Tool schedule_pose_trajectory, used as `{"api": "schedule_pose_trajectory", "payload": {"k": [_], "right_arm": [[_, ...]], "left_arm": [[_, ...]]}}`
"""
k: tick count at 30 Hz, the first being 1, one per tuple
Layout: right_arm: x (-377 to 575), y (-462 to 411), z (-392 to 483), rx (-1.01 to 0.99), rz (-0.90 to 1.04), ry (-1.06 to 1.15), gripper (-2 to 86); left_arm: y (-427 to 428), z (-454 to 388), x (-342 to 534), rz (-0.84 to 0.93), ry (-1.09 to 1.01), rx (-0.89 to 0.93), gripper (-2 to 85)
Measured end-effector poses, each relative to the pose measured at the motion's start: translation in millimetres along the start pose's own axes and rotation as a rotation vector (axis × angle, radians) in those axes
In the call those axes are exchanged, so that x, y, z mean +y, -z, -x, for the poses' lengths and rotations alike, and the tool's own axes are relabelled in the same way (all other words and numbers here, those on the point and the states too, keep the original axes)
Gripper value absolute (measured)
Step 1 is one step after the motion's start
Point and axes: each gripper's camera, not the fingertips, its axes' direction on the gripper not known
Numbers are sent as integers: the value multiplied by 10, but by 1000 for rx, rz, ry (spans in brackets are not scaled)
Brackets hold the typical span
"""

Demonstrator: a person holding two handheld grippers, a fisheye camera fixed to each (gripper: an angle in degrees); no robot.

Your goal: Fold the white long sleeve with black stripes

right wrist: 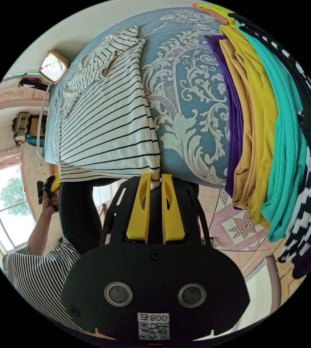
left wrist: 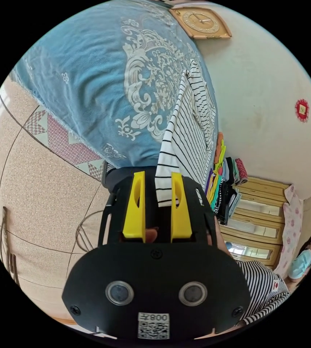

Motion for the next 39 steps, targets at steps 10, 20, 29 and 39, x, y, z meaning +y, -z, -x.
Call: {"api": "schedule_pose_trajectory", "payload": {"k": [10,20,29,39], "right_arm": [[191,224,215,-4,-1,-17,57],[483,463,331,-49,-22,-22,33],[1002,1161,383,-270,-113,73,16],[1671,2071,560,-380,-213,229,13]], "left_arm": [[48,-273,368,5,-20,109,31],[402,-630,866,-45,-31,210,11],[1019,-1158,1251,-114,-144,297,7],[1580,-1487,1716,-173,-237,393,7]]}}
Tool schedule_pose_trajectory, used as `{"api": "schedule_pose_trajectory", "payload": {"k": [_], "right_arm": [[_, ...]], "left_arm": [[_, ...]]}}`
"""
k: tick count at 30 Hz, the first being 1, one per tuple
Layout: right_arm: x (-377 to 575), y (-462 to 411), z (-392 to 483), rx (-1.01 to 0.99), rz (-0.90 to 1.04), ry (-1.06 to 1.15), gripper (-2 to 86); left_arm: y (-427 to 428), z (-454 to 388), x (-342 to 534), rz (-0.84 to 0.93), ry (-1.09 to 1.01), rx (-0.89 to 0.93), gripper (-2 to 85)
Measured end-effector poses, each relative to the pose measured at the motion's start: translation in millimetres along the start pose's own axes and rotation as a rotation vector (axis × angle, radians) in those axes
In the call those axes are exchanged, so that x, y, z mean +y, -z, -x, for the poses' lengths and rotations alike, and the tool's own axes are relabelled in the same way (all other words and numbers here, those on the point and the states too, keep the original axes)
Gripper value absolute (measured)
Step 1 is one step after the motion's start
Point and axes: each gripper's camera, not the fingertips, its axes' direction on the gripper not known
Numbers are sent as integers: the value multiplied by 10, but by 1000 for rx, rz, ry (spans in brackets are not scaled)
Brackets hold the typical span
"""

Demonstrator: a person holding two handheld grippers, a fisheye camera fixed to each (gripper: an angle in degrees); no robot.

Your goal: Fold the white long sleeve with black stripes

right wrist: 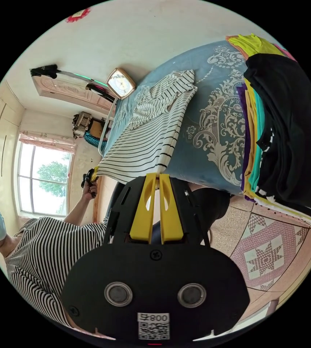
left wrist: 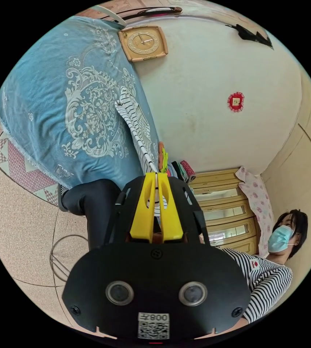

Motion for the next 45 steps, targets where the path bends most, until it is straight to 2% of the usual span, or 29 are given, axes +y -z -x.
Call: {"api": "schedule_pose_trajectory", "payload": {"k": [15,22,30,38,45], "right_arm": [[1301,321,172,-62,80,30,11],[1279,210,-131,-124,58,-24,11],[446,383,-219,-119,-15,31,11],[-1344,324,-453,-18,-53,93,13],[-2835,-99,-992,12,-40,74,13]], "left_arm": [[672,-89,886,33,33,1,6],[540,44,555,-1,82,50,7],[131,-135,-751,-37,12,82,7],[-685,-155,-2589,-39,-56,49,7],[-1467,295,-4201,-55,-37,2,7]]}}
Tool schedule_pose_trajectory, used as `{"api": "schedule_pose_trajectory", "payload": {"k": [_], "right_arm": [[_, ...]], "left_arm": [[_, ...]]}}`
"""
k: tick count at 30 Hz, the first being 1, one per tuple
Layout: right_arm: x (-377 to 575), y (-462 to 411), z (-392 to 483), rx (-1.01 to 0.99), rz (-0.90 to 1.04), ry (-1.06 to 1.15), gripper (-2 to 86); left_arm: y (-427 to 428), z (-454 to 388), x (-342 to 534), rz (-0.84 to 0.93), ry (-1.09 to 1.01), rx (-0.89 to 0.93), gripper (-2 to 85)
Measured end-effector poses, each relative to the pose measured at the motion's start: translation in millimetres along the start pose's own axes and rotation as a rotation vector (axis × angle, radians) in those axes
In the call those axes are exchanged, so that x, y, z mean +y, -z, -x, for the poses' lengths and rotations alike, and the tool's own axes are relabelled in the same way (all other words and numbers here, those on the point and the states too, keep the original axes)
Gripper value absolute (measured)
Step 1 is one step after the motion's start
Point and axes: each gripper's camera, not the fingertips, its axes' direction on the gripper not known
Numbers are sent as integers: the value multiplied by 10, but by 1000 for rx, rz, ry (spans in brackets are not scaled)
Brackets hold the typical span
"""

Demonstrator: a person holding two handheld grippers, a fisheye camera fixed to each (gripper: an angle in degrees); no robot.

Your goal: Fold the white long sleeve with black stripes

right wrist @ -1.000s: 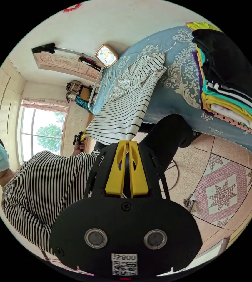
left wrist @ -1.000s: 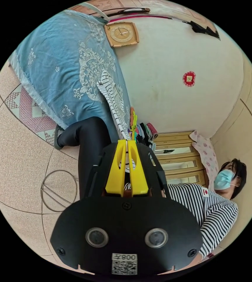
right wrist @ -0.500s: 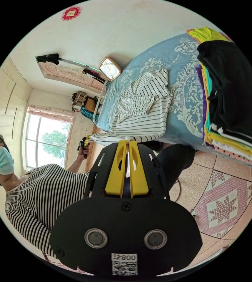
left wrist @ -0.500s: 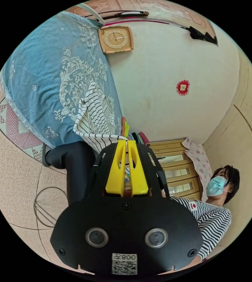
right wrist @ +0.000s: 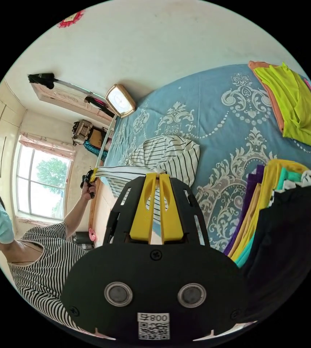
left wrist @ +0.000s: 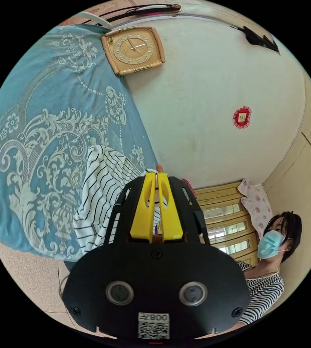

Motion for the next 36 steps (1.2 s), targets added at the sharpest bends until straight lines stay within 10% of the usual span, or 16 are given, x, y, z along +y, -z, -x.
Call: {"api": "schedule_pose_trajectory", "payload": {"k": [26,36], "right_arm": [[-1690,-1995,-2558,-32,0,-209,20],[-1198,-2956,-1530,310,8,148,3]], "left_arm": [[-1780,2564,-2216,-61,66,-170,64],[-3770,2340,-1595,485,-395,-451,30]]}}
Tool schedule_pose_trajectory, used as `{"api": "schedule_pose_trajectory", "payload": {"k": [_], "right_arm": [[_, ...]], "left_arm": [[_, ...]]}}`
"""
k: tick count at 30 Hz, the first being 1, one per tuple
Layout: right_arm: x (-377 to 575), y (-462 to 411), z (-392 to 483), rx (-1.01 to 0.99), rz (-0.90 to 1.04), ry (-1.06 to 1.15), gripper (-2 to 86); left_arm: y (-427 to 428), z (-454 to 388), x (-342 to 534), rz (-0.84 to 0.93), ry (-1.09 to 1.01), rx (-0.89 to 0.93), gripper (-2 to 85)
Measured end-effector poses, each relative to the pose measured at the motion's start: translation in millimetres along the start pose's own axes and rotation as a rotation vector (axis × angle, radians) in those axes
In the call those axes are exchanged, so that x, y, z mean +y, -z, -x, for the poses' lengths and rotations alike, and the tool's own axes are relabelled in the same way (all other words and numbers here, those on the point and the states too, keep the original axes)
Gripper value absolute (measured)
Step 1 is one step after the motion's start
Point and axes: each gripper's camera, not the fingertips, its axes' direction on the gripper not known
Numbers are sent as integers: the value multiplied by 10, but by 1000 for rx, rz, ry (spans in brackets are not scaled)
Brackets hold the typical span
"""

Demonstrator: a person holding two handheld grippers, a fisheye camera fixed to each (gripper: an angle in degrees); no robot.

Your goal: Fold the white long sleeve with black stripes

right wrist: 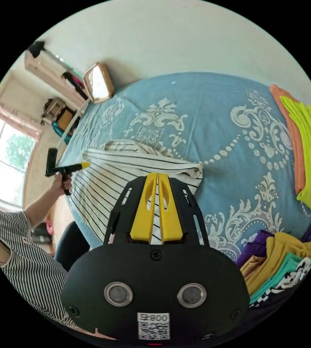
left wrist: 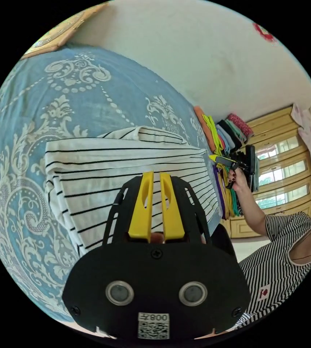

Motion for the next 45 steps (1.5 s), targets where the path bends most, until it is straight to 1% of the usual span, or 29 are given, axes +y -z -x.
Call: {"api": "schedule_pose_trajectory", "payload": {"k": [2,5,11,17,24,25,28,29,31,33,35,36,41,43,45], "right_arm": [[-29,-555,475,107,116,151,-2],[-36,-1078,838,229,160,271,-3],[-15,-1754,1042,327,201,369,-4],[39,-2016,1010,346,169,379,-4],[-122,-2205,923,395,121,372,-4],[-175,-2227,894,406,114,363,-4],[-253,-2268,821,393,92,350,-4],[-260,-2318,790,391,100,348,-4],[-243,-2404,751,400,109,352,-4],[-213,-2466,710,403,117,351,-4],[-152,-2457,667,391,100,342,-4],[-130,-2440,663,386,90,342,-4],[89,-2340,640,382,42,360,-4],[123,-2361,595,383,39,355,-4],[127,-2404,522,380,52,339,-3]], "left_arm": [[-302,-22,-108,52,-38,-46,22],[-675,-22,-231,98,-101,-182,11],[-1076,170,-374,101,-155,-235,3],[-1325,392,-586,66,-180,-297,2],[-1369,606,-844,-33,-193,-386,2],[-1354,614,-832,-46,-193,-382,2],[-1369,534,-639,-75,-248,-260,2],[-1473,460,-519,-50,-287,-217,2],[-1704,353,-343,20,-354,-197,1],[-2031,310,-165,120,-418,-264,1],[-2207,355,-116,158,-435,-360,1],[-2263,406,-124,156,-438,-405,2],[-2212,656,-345,81,-393,-443,2],[-2174,758,-450,59,-368,-447,2],[-2145,879,-555,45,-331,-488,2]]}}
